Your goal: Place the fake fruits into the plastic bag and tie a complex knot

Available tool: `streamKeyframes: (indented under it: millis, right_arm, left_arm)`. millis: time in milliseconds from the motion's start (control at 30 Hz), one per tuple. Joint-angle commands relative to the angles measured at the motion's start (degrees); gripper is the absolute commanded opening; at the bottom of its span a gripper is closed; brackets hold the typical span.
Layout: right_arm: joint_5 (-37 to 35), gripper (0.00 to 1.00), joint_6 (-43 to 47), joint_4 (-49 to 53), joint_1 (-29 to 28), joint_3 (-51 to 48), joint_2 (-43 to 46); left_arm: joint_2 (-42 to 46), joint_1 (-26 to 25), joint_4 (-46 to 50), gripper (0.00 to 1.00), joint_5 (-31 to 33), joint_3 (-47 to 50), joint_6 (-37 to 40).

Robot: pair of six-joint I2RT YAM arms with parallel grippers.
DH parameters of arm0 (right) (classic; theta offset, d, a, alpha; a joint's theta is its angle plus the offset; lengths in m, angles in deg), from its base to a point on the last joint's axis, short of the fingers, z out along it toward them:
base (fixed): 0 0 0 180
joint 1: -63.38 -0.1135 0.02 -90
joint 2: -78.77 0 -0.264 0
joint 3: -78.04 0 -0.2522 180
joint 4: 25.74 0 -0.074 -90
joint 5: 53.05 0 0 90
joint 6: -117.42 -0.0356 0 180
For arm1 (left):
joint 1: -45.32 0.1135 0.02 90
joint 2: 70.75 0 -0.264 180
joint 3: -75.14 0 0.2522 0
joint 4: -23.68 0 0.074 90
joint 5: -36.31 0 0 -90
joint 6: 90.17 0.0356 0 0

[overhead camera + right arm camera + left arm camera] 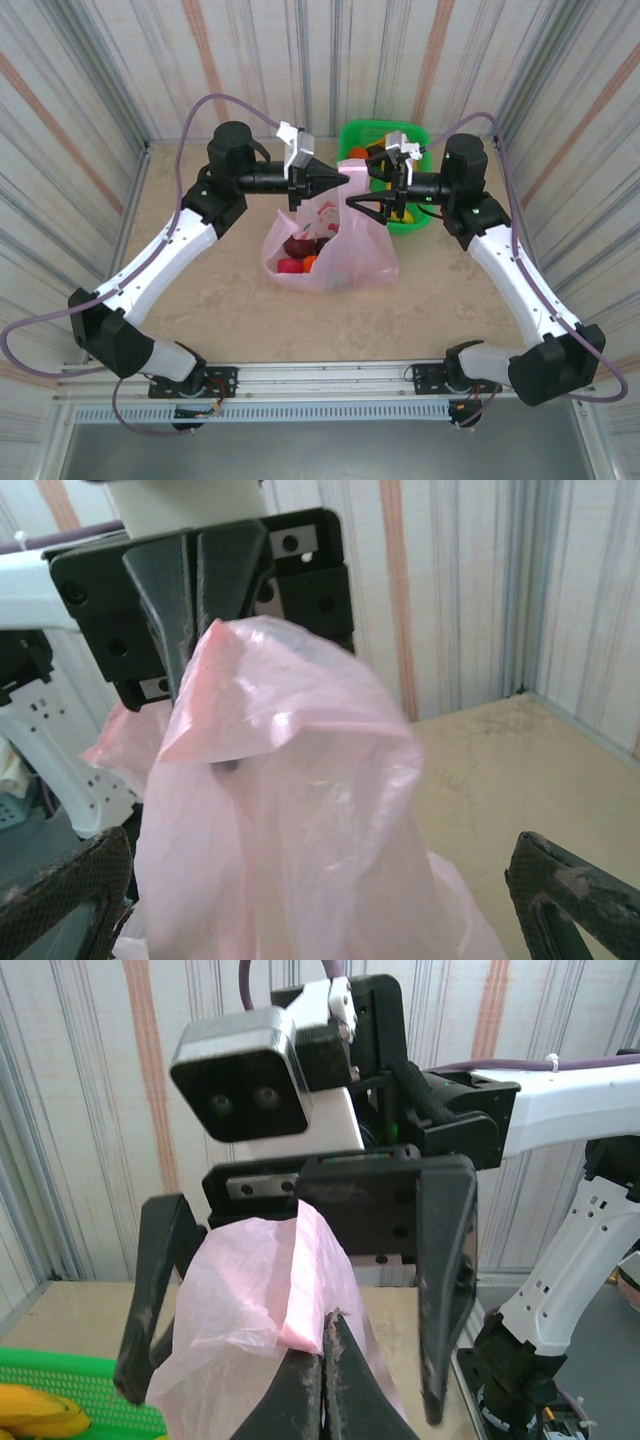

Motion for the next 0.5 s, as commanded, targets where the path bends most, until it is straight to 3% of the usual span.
streamKeyframes:
  millis: [0, 200, 333, 467]
  right_arm:
    - [-0.7, 1.0, 1.3, -3.9, -2.3, -0.7, 0.5]
    - [-2.9, 0.84, 0.8, -5.1, -4.6, -5.0, 1.3]
    - [-4.1, 0.65, -0.8, -8.2, -4.6, -8.5, 2.3]
    - [-4.3, 0.55, -3.1, -11.5, -4.7, -11.5, 2.7]
  left_arm:
    - [2.3, 0.3, -2.5, 0.0, 2.0, -2.7, -0.5]
    - [2.1, 0.5, -2.9, 0.0, 3.5, -2.9, -1.0]
    - [2.1, 0.9, -3.8, 0.0, 4.4, -2.7, -1.9]
    - [2.2, 1.2, -4.0, 0.0, 6.1, -2.6, -2.3]
